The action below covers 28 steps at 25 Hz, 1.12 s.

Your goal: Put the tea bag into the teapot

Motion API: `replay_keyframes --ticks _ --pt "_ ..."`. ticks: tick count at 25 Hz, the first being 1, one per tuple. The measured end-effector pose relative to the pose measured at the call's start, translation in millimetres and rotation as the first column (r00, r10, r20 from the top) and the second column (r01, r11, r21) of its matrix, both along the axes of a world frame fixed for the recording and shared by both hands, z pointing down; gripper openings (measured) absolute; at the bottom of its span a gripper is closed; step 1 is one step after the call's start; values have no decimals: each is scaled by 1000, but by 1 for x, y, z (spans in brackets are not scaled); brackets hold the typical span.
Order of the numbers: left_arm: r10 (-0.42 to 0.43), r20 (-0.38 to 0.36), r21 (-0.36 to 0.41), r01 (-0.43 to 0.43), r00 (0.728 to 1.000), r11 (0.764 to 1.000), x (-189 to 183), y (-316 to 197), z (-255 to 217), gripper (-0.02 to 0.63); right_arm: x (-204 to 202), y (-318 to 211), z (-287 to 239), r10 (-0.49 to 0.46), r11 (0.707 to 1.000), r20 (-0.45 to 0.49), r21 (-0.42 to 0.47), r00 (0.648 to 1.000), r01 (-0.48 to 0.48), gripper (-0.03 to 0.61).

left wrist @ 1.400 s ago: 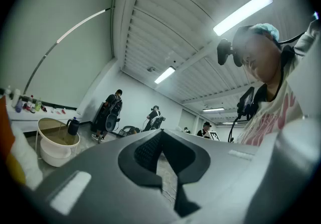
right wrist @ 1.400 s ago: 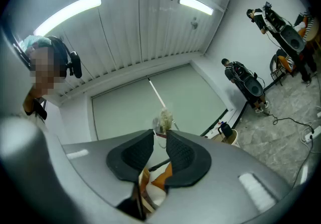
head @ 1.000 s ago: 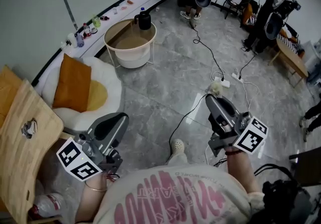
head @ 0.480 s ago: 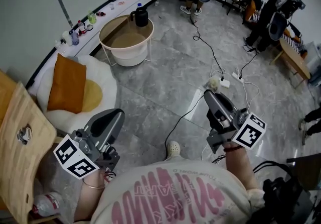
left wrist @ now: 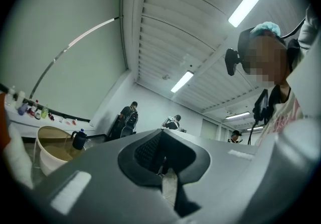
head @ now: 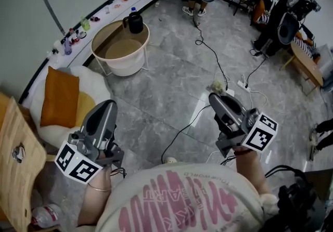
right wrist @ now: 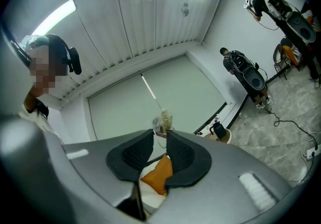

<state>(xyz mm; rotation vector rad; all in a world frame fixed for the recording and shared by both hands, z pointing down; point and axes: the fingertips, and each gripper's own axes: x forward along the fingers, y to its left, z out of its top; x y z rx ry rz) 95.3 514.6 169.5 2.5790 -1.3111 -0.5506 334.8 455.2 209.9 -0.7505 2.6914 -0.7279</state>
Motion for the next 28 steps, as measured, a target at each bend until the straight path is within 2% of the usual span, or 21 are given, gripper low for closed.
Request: replay_keyframes --ticks 3,6,11,14,21,24,28 --pt "-10 -10 6 11 1000 1000 14 -15 8 12 11 -13 11 -22 1000 6 11 1000 22 86" --pt "1 15 -15 -1 1000 1000 23 -20 16 12 14 -24 21 -37 999 0 3 999 37 86" --pt "-36 29 -76 38 999 996 17 -31 24 14 17 -39 23 -71 997 71 -26 995 73 87" --pt "-40 40 -78 43 998 996 17 -43 23 12 21 -47 28 -62 997 66 -35 996 65 86" --pt "44 67 -15 -43 997 999 37 -92 25 13 39 -67 48 9 1000 49 -24 999 -8 86" --pt "80 88 -16 -79 993 997 39 -129 28 13 37 -94 51 33 999 34 -27 999 -32 86" --pt "129 50 -31 -128 990 991 22 -189 27 13 21 -143 50 60 998 26 -29 998 -60 87"
